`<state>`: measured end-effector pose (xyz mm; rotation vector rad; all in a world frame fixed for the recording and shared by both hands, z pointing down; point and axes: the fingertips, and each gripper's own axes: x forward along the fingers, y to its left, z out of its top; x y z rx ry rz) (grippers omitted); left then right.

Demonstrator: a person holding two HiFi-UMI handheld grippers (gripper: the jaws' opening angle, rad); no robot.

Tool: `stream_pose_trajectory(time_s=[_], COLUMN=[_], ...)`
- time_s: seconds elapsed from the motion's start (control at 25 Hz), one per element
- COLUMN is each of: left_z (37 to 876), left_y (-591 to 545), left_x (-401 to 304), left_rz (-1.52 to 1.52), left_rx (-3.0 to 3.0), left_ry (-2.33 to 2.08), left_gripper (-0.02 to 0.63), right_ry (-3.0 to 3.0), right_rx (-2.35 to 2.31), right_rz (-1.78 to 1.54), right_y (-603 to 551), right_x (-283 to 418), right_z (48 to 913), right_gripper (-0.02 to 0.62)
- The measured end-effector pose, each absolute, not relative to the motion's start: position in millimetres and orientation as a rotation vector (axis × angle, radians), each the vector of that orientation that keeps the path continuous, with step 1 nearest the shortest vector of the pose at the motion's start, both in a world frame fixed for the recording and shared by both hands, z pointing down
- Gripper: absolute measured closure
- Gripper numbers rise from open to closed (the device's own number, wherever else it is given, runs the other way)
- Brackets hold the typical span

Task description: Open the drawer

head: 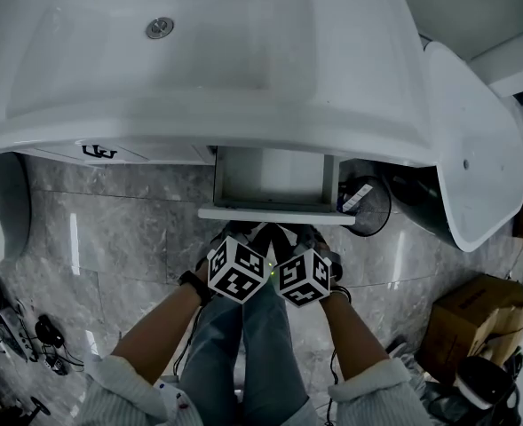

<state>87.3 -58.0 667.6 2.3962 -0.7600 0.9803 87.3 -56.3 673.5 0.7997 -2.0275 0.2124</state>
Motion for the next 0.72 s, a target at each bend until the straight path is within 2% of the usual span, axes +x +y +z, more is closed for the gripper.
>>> stream_pose_trajectory(time_s=[0.44,0.72], left_z=[676.0,689.6], left_y=[-50.7,-50.9], left_x=[86.9,82.8], left_rz=[0.989,0.931], left_rx=[2.407,2.306], left_ry=[-0.750,-0.775], left_gripper=[0.560,0.551], right_ry=[-2.010,-2.017], right_rx=[0.835,0.918], right_rz=[0.228,0.353], right_y=[-48.9,-48.6], right_x=[87.8,90.4], right_z=[682.5,693.3], right_gripper=[0.566,0.565])
